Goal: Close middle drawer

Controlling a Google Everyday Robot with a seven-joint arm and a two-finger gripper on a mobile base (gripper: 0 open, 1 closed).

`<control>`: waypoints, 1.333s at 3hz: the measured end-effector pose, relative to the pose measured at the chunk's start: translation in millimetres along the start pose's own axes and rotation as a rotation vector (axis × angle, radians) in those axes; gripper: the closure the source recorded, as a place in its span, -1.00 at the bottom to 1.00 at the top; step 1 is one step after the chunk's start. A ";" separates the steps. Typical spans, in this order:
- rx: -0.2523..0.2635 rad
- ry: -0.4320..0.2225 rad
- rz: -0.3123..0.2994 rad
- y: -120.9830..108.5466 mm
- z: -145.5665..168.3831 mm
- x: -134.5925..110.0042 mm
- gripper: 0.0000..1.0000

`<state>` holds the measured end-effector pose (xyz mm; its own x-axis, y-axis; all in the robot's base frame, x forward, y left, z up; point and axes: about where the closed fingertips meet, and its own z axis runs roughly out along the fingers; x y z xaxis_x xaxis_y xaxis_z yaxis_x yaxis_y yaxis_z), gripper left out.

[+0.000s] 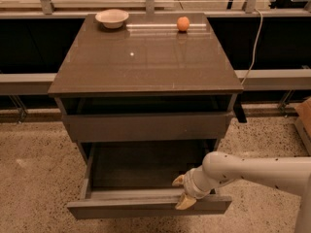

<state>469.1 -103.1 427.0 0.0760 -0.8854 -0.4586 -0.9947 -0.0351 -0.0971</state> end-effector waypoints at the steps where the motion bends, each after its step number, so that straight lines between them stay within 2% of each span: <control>1: 0.022 0.003 -0.009 -21.7 -0.4 -4.9 -0.06; 3: 0.094 0.006 -0.068 -82.8 -17.1 -28.8 -0.04; 4: 0.106 0.007 -0.083 -97.6 -21.0 -35.1 -0.02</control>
Offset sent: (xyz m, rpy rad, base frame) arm 0.0897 0.0174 0.0431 -0.0050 -0.1366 0.0005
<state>562.0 -78.3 471.1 0.1572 -0.8848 -0.4386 -0.9719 -0.0599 -0.2276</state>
